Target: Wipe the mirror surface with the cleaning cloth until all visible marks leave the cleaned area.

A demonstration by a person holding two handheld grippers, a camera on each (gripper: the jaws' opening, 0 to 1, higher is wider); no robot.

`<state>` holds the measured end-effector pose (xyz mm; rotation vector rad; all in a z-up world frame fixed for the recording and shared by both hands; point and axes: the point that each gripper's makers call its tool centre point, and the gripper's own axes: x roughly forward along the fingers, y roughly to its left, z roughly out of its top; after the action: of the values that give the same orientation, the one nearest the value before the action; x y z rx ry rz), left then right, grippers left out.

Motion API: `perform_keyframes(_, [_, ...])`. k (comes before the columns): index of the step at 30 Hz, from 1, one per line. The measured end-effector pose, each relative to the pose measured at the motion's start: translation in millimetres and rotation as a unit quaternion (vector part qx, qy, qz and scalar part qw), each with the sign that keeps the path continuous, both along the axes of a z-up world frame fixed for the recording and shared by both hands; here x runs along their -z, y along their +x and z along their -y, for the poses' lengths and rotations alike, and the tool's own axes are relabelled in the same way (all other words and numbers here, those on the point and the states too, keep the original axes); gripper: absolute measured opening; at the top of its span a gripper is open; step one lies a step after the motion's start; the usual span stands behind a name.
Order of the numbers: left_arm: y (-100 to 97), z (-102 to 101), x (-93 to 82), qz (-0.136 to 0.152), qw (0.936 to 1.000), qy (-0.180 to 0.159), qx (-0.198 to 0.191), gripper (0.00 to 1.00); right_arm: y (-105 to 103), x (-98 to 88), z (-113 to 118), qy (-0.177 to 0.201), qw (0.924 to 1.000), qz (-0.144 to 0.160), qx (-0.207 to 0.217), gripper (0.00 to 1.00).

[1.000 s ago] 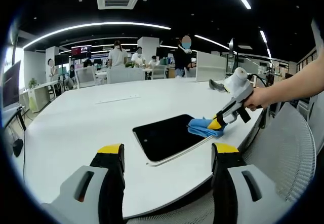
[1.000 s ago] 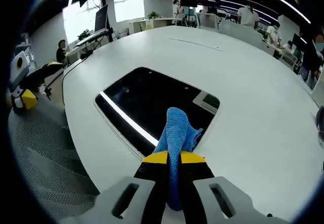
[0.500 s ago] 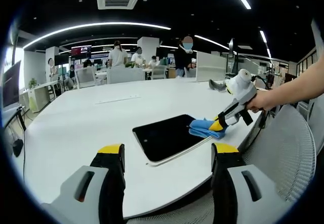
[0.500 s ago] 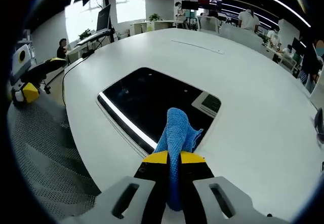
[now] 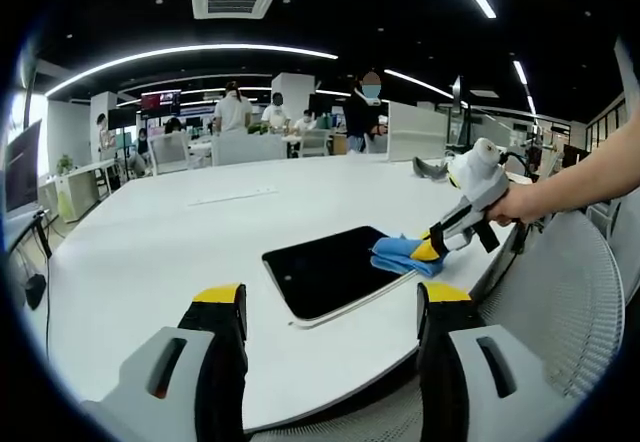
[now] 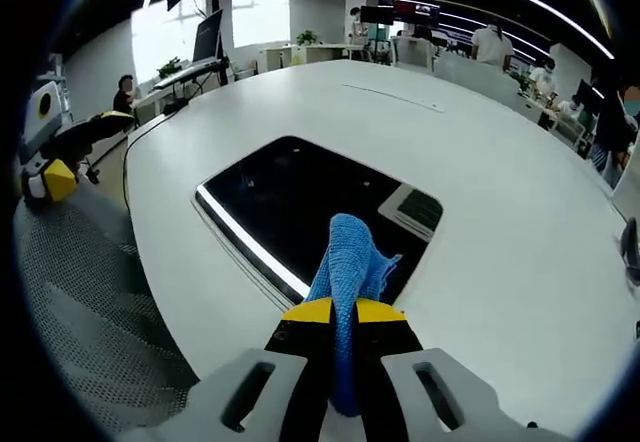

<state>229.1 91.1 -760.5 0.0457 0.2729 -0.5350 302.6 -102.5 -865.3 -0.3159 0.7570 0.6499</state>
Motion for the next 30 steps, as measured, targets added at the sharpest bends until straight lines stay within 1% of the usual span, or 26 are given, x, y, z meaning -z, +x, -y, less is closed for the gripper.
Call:
perform_keyframes(2, [0.0,0,-0.1,0.000,1.0000,0.000,0.000,0.67,-1,-0.3,-6,0.007,1.0000,-0.006,-0.001,0.00])
perform_keyframes(4, [0.0,0,-0.1,0.000,1.0000,0.000,0.000,0.67,-1,0.8,-13,-0.001,0.9999,-0.005,-0.011,0.00])
perform_keyframes(6, [0.0,0,-0.1,0.000,1.0000,0.000,-0.001,0.67,-2,0.7,-21,0.007,0.9998,-0.009,-0.014,0.00])
perform_keyframes(8, [-0.1,0,0.1,0.000,1.0000,0.000,-0.001,0.67,-3,0.9,-29,0.004,0.9997,-0.006,-0.024,0.00])
perform_keyframes(10, [-0.1,-1,0.1,0.000,1.0000,0.000,-0.001,0.67,-3,0.7,-37,0.008,0.9996,-0.009,-0.027,0.00])
perform_keyframes(16, [0.2,-1,-0.4,0.001,1.0000,0.000,-0.002,0.67,-5,0.4,-52,0.018,0.9989,-0.011,-0.041,0.00])
perform_keyframes(19, [0.2,-1,-0.4,0.001,1.0000,0.000,-0.002,0.67,-7,0.0,-59,0.024,0.9987,-0.006,-0.044,0.00])
perform_keyframes(30, [-0.4,0,-0.2,0.001,1.0000,-0.001,0.001,0.67,-7,-0.2,-84,0.041,0.9973,-0.012,-0.059,0.00])
